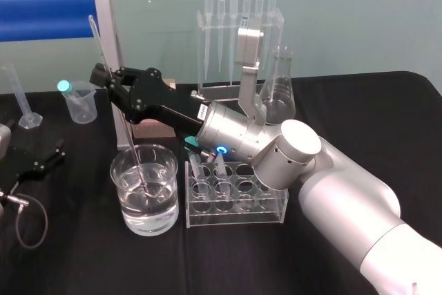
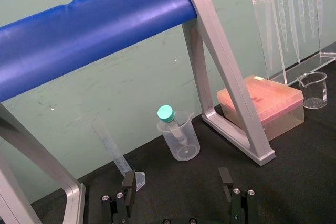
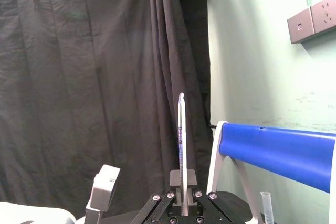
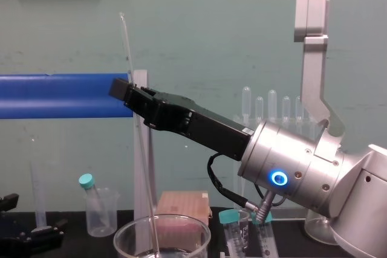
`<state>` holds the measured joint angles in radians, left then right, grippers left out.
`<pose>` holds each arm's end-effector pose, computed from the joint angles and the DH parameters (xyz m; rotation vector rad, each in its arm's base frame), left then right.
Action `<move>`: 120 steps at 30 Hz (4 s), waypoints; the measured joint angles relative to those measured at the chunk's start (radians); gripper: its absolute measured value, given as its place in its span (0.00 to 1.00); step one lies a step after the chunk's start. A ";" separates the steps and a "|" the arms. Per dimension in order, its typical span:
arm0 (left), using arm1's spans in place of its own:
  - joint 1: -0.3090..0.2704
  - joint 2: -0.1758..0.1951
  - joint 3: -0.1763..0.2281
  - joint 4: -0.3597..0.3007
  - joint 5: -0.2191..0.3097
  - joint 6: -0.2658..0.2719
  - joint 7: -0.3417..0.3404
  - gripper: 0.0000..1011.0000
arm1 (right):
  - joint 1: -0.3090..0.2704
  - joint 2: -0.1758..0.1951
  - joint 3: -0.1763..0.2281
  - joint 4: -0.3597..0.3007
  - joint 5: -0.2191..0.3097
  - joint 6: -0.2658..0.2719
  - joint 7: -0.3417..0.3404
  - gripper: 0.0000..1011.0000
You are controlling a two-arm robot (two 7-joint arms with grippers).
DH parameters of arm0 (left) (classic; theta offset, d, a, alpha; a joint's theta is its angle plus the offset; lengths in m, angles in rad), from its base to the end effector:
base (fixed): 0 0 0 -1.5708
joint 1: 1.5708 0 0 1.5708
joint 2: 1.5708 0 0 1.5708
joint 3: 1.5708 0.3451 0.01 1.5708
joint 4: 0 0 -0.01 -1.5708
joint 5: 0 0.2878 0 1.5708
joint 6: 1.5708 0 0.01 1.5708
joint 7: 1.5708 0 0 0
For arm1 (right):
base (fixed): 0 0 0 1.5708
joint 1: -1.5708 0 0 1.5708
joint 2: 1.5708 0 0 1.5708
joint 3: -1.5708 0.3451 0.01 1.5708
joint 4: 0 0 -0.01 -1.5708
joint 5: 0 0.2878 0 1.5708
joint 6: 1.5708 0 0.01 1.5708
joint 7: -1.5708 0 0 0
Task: Hold the thermometer with one hand and immerse one end into the beaker, then reinsert it into the test tube rack.
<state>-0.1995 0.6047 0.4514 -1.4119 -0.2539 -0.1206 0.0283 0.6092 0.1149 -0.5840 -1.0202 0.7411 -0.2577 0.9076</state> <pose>0.3472 0.1196 -0.3427 0.3045 -0.2850 1.2480 0.4760 0.0824 -0.3026 0.3845 0.0062 -0.2941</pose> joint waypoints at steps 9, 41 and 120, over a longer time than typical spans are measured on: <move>0.000 0.000 0.000 0.000 0.000 0.000 0.000 1.00 | 0.000 0.000 0.000 0.000 0.000 0.000 0.000 0.05; 0.000 0.000 0.000 0.000 0.000 0.000 0.000 1.00 | 0.000 0.000 0.000 0.000 0.000 0.000 0.000 0.05; 0.000 0.000 0.000 0.000 0.000 0.000 0.000 1.00 | -0.362 0.288 0.352 -0.456 0.038 -0.060 -0.247 0.05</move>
<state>-0.1995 0.6047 0.4514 -1.4120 -0.2538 -0.1205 0.0283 0.2472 0.4029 -0.2324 -1.4759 0.7794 -0.3173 0.6602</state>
